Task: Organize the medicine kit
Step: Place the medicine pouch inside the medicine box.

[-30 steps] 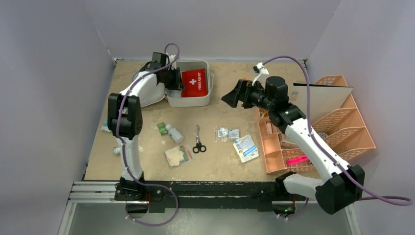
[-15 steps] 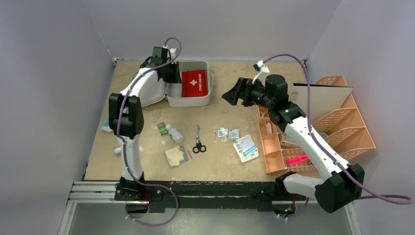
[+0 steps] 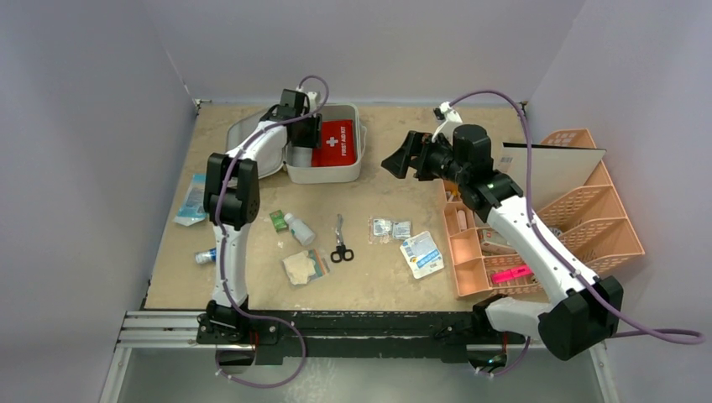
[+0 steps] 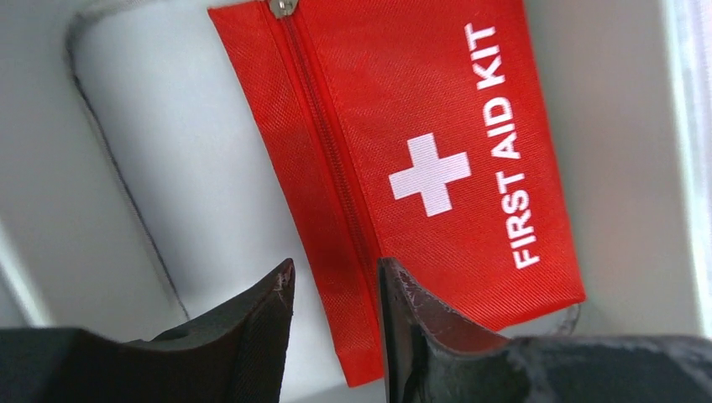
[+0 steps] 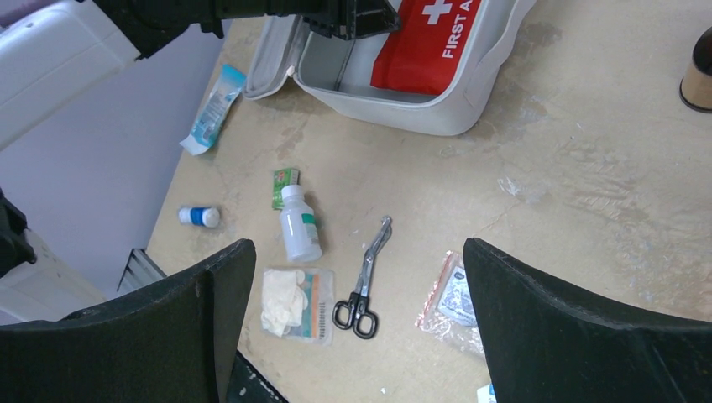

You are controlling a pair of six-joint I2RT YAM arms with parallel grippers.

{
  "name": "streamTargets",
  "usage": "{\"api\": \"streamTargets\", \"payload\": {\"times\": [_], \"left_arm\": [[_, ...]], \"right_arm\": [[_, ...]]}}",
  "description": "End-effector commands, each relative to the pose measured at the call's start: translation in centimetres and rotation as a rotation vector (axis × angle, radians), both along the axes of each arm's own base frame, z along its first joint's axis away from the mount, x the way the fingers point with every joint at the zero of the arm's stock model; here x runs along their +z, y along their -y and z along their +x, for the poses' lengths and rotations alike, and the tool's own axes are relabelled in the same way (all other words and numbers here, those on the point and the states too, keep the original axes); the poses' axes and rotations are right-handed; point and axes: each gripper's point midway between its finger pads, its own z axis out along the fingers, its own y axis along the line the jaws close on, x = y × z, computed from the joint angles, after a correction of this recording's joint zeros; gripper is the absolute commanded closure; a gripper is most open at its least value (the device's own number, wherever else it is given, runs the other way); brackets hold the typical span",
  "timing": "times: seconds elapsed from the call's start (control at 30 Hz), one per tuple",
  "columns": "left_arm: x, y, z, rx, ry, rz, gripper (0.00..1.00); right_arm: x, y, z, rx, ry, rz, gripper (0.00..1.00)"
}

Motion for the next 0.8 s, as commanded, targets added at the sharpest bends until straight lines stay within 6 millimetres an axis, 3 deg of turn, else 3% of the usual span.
{"api": "streamTargets", "payload": {"times": [0.0, 0.43, 0.57, 0.67, 0.77], "left_arm": [[0.1, 0.7, 1.5, 0.002, 0.028, -0.050, 0.61], [-0.8, 2.7, 2.4, -0.035, 0.054, -0.132, 0.63], [-0.8, 2.5, 2.4, -0.025, 0.055, -0.121, 0.63], [0.6, 2.2, 2.5, -0.013, 0.075, -0.115, 0.63], [3.9, 2.5, 2.5, -0.021, 0.121, -0.109, 0.62]], "right_arm": [[1.6, -0.3, 0.6, 0.016, 0.043, -0.002, 0.05], [1.5, -0.3, 0.7, 0.013, 0.045, -0.007, 0.05], [1.5, -0.3, 0.6, 0.016, 0.041, -0.009, 0.05], [1.7, -0.2, 0.6, 0.012, 0.054, -0.007, 0.05], [1.1, -0.2, 1.0, 0.005, 0.051, -0.017, 0.05]]}}
